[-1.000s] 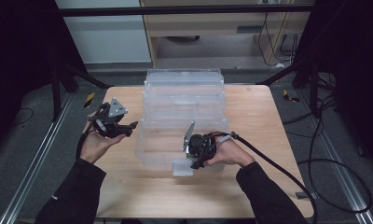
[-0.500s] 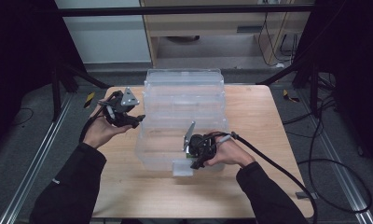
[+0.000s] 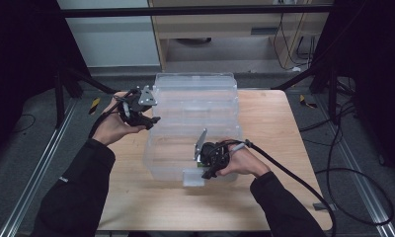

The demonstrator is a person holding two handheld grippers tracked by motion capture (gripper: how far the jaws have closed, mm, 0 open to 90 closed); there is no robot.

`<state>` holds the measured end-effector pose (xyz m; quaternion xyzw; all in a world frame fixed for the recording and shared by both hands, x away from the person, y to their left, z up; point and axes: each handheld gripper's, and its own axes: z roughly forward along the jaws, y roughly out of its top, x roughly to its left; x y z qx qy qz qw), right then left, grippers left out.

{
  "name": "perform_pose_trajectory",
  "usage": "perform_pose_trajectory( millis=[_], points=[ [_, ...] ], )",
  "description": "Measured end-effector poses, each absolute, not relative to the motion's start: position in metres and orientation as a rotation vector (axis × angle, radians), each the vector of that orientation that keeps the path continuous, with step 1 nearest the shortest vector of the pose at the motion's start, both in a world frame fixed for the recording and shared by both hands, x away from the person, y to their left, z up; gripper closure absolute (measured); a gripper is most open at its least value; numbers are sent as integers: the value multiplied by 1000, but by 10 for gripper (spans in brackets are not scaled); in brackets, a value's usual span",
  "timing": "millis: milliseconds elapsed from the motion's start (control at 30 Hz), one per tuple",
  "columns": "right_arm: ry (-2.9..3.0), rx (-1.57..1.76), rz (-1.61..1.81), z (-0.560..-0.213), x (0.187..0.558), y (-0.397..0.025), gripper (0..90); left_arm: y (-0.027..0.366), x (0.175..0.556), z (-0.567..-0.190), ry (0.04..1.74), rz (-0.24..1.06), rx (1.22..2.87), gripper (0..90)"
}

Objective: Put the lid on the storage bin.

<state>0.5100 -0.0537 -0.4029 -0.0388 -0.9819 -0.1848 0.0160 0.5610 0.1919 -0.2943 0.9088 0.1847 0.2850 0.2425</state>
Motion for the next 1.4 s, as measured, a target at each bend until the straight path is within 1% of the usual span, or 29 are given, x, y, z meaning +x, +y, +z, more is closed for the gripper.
perform_pose_trajectory(
  millis=[133,500,1067,1400],
  points=[
    [-3053,-121,-576,-403,510,-54,683,186,567,-294,465,802,2533,399],
    [-3056,-122,-576,-403,509,-54,683,171,583,-293,397,819,2598,403],
    [-3063,-105,-589,-403,508,-55,684,147,596,-292,264,948,2699,396],
    [-3062,-113,-583,-403,508,-55,684,134,600,-294,169,1002,2740,402]
  ],
)
